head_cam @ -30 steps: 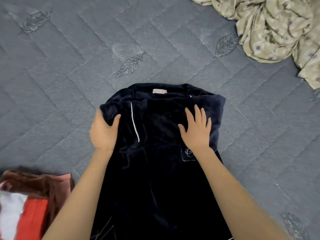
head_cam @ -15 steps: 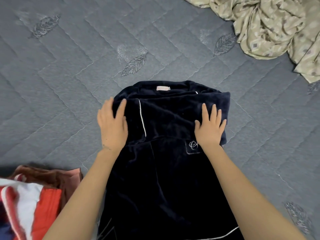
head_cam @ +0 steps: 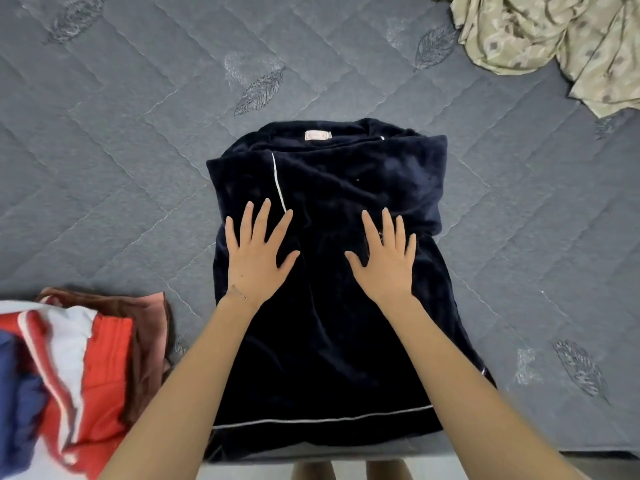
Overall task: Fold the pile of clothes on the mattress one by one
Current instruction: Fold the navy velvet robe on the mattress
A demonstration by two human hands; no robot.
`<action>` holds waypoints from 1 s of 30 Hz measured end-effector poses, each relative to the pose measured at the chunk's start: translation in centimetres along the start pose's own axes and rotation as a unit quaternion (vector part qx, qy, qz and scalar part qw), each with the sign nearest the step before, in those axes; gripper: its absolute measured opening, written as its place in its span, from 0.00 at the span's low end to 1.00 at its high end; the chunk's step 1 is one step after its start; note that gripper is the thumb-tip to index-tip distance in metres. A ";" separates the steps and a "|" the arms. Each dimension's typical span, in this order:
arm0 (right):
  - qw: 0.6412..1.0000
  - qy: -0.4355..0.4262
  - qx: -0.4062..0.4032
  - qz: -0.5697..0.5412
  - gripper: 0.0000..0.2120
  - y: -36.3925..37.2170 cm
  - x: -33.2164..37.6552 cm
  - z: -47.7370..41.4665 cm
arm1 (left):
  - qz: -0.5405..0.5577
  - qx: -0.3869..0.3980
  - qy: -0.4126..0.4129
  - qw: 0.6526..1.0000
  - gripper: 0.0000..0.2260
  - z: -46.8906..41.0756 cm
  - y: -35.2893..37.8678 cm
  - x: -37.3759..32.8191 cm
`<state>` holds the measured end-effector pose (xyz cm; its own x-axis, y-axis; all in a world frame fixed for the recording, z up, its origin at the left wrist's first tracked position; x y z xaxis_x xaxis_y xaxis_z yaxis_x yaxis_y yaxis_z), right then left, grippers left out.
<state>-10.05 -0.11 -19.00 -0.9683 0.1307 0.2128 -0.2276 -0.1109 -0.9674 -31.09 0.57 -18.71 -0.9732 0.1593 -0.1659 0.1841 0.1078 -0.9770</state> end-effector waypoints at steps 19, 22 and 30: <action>0.970 0.154 0.189 0.019 0.48 3.2 -18.1 16.6 | 0.058 0.141 -0.322 0.934 0.37 25.7 1.8 2.8; 0.975 0.147 0.165 -0.006 0.51 3.2 -19.0 17.7 | 0.067 0.118 -0.340 0.930 0.38 26.2 1.4 2.6; 0.946 0.268 0.169 -0.074 0.49 4.2 -23.3 19.4 | 0.089 0.151 -0.512 0.841 0.26 30.2 1.7 4.6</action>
<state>9.59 -22.73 -25.41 -0.7525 0.6403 0.1543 -0.4639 -0.3489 -0.8143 -39.43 -28.11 -25.19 -0.5699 -0.7991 -0.1914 0.4470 -0.1061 -0.8882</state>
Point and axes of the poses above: each hand's wrist, its own z-axis away from the middle knuckle, its own y-axis out of the palm, x = y × z, the point moved 9 cm from there along -z, towards the middle knuckle, and after that the axes turned 13 degrees about -x, right-handed, at the moved point
